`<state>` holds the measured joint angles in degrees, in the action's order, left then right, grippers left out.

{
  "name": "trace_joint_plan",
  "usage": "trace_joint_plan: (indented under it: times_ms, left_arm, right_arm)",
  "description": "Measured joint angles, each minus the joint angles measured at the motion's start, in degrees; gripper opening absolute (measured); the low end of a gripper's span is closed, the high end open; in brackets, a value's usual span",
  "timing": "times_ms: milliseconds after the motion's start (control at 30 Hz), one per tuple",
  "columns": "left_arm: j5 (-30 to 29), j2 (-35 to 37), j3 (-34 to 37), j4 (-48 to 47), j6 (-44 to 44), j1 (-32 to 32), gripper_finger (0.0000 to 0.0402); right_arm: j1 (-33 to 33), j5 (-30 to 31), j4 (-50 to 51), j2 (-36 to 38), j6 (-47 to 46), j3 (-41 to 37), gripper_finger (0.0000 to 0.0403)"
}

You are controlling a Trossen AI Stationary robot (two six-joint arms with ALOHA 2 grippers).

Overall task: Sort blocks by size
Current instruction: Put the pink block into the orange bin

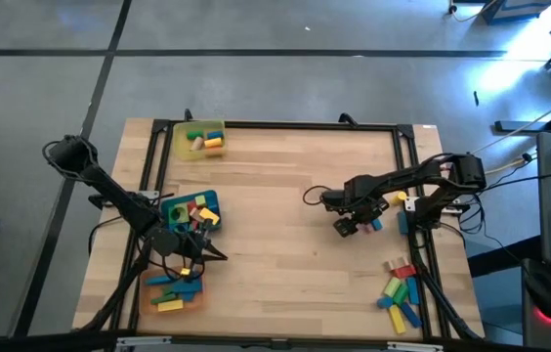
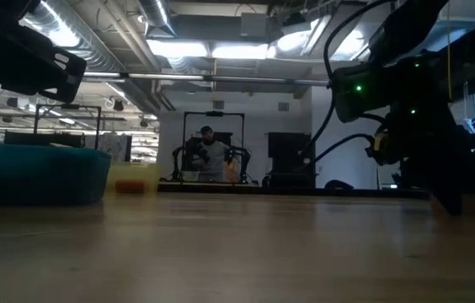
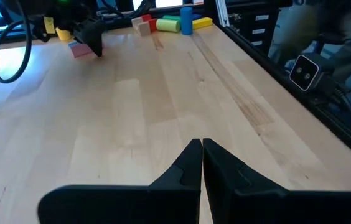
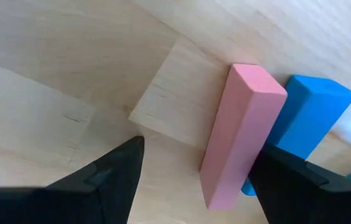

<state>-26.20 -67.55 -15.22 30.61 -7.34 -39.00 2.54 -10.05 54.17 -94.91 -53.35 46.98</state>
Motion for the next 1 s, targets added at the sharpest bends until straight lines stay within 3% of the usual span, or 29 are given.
trace_joint_plan:
  times_ms: [200,400,500,667,833,1000]
  left_arm:
    - [0.0,0.0,0.0,0.0,-2.73,0.0,0.0001]
    - [2.12,0.0,0.0,-0.02,-7.19,0.0,0.0005]
    - [2.34,0.0,0.0,0.0,-8.43,0.28,0.0028]
    - [2.32,0.0,0.0,-0.26,-8.76,0.5,0.0098]
    - [2.31,0.0,0.0,-0.04,-7.09,0.5,0.015]
    - [1.63,0.0,-0.02,0.11,-5.98,0.52,0.0163]
  right_arm:
    - [-0.04,0.61,-0.33,-0.07,-0.62,-0.02,0.0262]
    - [-0.06,0.43,-1.26,-0.17,-0.69,-0.04,0.018]
    - [-0.1,0.42,-1.71,-0.2,-0.78,-0.04,0.0128]
    - [-1.52,2.58,-4.07,-0.05,1.05,-0.14,0.006]
    - [-5.62,6.15,-4.4,-0.04,2.19,0.16,0.006]
    - [-11.13,11.15,-2.14,-0.5,-0.47,3.23,0.0076]
